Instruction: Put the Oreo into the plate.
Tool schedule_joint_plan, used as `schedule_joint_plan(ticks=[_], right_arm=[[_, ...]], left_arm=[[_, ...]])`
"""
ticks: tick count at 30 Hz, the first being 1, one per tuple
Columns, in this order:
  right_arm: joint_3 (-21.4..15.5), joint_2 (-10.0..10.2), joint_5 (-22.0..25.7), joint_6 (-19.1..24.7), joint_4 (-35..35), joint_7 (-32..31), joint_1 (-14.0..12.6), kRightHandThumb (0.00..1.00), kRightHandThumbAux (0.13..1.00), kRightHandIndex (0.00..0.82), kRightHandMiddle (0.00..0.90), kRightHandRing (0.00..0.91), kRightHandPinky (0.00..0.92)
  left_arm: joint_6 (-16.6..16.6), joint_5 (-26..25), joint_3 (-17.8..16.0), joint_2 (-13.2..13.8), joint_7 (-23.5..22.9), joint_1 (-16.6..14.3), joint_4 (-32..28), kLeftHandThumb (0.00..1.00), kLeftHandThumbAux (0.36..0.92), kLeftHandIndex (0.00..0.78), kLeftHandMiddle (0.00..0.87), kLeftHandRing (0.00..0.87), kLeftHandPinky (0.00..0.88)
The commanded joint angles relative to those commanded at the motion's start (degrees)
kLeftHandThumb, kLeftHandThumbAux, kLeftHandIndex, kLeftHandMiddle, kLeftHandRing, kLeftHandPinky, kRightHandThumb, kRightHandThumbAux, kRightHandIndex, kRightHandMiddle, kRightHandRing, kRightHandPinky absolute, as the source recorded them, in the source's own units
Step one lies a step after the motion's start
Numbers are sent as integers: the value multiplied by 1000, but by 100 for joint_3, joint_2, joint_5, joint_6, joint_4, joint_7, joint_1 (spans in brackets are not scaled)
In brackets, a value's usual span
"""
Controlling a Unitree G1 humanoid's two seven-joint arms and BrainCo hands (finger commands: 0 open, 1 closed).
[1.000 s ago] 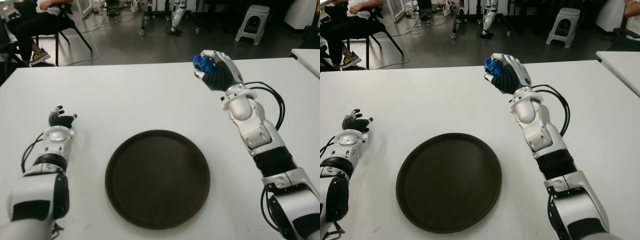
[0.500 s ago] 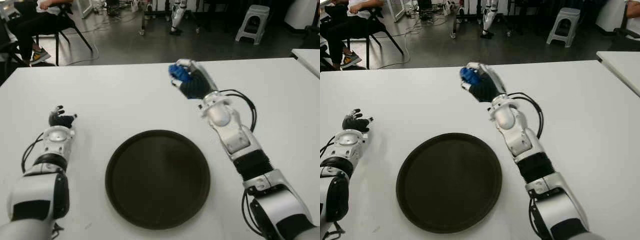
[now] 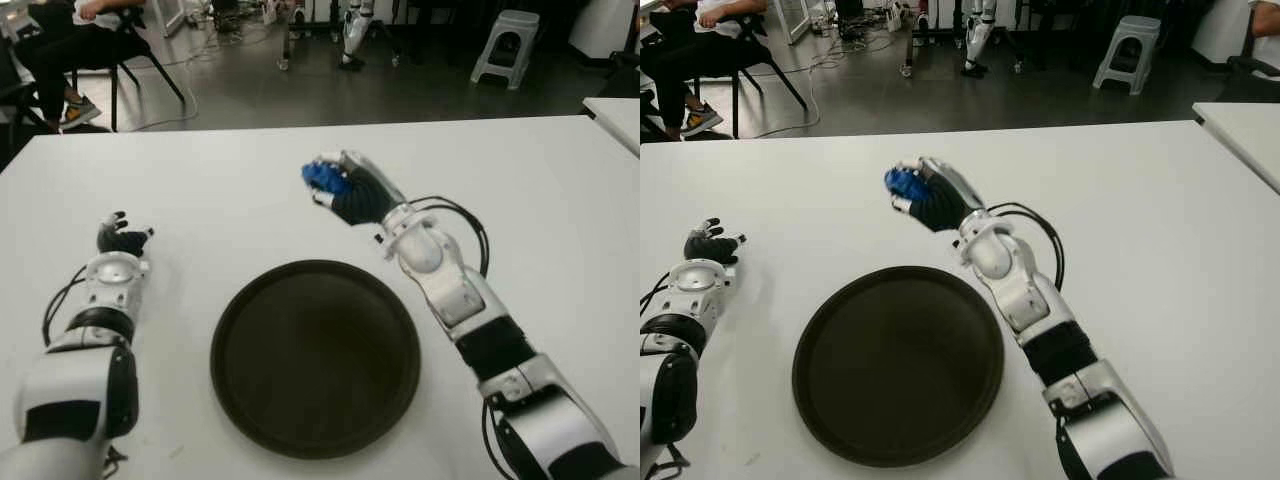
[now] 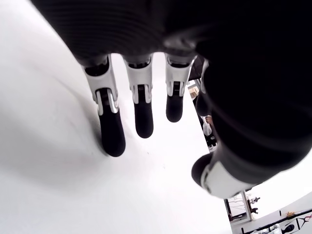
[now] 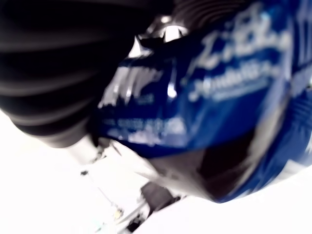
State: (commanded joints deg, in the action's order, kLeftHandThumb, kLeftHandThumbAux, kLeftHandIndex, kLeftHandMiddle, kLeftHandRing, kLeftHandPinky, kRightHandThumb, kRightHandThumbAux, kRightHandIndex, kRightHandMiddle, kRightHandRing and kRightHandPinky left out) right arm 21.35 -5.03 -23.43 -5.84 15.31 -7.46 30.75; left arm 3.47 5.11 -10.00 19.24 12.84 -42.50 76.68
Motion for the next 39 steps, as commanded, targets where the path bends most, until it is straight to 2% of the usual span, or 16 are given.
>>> schedule_joint_plan(ticks=[13,23,31,39], right_arm=[[272,-64,-137,-248,114,-296,-102,854,674,408,534,835,825],[478,-100,-295,-488,170,-342,-149,854,673,415,538,825,807],[589,-147,-398,-553,125,-425,-226,851,673,418,541,813,793],[684,-253,-347,-530,-20,-800,-396,850,673,417,541,817,799]], left_arm=[[-44,24,34,4,10,-13,9,309,785,91,130,152,162],[-35,24,35,2,40,-7,11,322,789,92,131,159,184],[-72,37,43,7,53,-16,15,302,786,85,138,162,179],[-58,29,36,6,35,-12,14,294,780,79,129,153,173]])
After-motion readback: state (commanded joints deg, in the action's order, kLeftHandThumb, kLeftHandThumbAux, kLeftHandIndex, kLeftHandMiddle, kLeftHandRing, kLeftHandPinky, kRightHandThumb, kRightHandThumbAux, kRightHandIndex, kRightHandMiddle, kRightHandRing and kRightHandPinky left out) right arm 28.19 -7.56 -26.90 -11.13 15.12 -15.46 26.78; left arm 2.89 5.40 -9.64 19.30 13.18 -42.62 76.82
